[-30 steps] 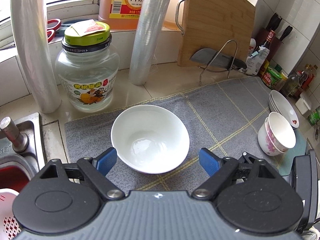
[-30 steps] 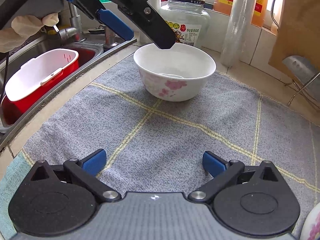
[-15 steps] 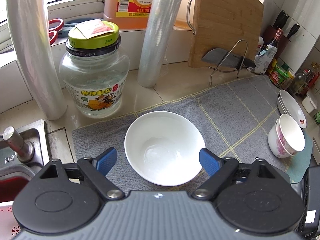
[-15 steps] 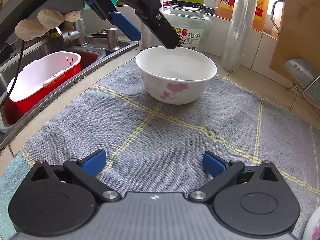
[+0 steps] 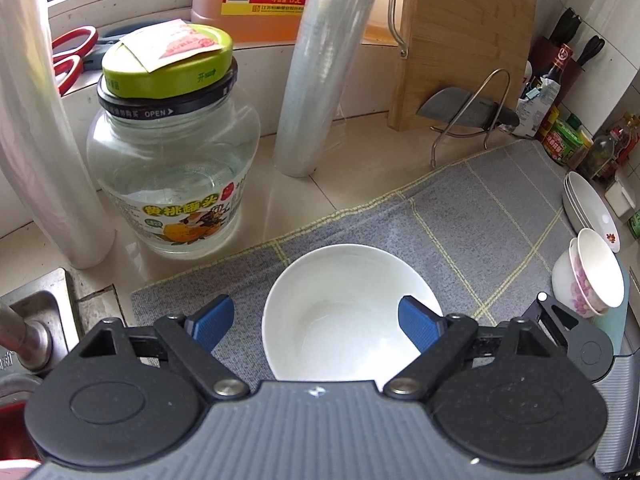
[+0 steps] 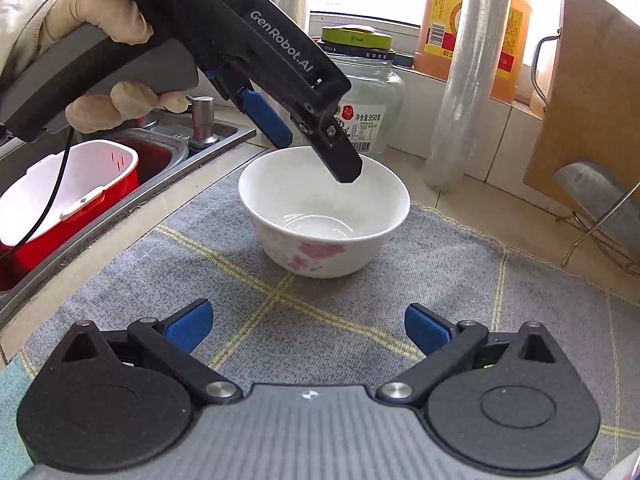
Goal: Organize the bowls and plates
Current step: 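Move the open left tool down to the pink-flowered bowl by the sink, then close the left tool on the pink-flowered bowl's rim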
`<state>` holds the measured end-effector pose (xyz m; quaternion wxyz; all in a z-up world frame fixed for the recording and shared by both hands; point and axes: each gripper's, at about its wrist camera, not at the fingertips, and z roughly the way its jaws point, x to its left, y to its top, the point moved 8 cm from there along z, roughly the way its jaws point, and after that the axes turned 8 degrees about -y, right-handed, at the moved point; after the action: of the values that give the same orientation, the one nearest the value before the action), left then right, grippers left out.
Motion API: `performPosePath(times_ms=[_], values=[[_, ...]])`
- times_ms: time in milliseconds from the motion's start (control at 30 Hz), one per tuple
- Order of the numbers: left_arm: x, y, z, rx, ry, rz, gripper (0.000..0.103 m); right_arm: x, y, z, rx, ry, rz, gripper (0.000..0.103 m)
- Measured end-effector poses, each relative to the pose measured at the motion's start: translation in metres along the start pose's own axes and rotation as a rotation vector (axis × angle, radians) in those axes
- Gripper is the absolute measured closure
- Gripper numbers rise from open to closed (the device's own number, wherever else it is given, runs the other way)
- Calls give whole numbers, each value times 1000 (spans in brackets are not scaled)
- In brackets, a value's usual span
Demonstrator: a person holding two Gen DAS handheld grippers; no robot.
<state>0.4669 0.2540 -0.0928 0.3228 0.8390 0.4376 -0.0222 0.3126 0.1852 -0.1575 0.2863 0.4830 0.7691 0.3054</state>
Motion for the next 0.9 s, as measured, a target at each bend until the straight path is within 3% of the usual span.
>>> performPosePath(times_ms=[400, 667, 900], values=[[0, 2, 7, 24, -12, 10, 14, -8, 24, 23, -36, 5, 12, 0], [-2, 3, 10, 33, -25, 15, 17, -10, 31, 25, -56, 22, 29, 15], [-6, 2, 13, 48, -41, 20, 28, -9, 32, 25, -59, 35, 36, 18]])
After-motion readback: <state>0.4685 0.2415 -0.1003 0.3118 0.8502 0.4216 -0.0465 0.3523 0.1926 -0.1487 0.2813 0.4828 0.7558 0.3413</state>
